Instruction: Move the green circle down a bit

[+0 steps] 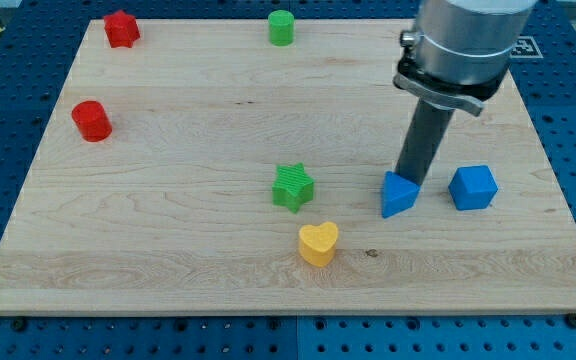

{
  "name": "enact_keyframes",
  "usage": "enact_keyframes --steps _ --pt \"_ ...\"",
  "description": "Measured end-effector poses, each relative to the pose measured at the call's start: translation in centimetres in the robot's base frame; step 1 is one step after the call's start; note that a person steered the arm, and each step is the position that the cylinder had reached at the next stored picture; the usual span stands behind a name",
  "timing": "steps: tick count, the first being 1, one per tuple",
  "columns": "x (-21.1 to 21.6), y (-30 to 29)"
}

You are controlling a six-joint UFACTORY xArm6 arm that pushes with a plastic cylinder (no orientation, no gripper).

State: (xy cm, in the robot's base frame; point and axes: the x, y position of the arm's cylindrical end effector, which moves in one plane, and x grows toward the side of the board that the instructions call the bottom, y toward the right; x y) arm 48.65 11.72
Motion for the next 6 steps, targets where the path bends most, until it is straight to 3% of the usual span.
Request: enact_keyframes --steps 2,6 --pt "-2.2 -5.6" --pt "-20.7 -21.3"
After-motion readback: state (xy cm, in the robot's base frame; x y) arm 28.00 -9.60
